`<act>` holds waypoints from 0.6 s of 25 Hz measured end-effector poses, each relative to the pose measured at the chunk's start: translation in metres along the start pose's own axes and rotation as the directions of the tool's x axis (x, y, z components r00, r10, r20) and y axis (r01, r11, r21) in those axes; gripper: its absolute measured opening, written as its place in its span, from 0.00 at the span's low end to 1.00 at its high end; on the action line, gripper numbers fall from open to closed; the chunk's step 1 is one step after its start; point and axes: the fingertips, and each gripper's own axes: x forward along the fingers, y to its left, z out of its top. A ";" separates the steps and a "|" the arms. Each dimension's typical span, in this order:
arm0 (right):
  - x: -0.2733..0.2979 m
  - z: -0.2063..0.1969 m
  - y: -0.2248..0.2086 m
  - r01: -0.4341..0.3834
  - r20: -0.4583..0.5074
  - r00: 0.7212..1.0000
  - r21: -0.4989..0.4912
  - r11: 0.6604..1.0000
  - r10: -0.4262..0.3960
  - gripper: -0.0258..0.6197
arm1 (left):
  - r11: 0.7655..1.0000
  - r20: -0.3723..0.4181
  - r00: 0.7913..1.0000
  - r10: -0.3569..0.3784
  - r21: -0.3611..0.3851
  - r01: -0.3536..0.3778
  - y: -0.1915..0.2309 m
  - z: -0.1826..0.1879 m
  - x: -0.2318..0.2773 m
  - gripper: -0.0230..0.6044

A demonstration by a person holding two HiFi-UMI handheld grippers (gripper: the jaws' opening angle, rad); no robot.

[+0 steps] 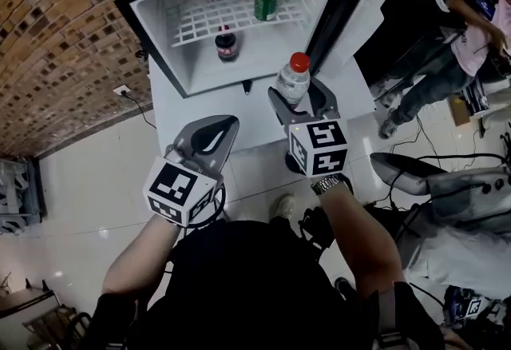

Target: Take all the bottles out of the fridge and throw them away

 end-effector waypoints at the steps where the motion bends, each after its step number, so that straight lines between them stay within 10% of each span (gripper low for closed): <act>1: -0.009 -0.008 -0.004 0.010 0.000 1.000 0.005 1.000 -0.010 0.51 | 1.000 -0.003 1.000 -0.022 0.004 0.022 -0.006 0.000 0.006 0.04; 15: -0.080 -0.176 -0.073 0.075 -0.172 0.983 0.023 0.997 -0.069 0.50 | 0.966 -0.089 0.965 -0.248 0.059 0.254 -0.092 -0.020 0.095 0.04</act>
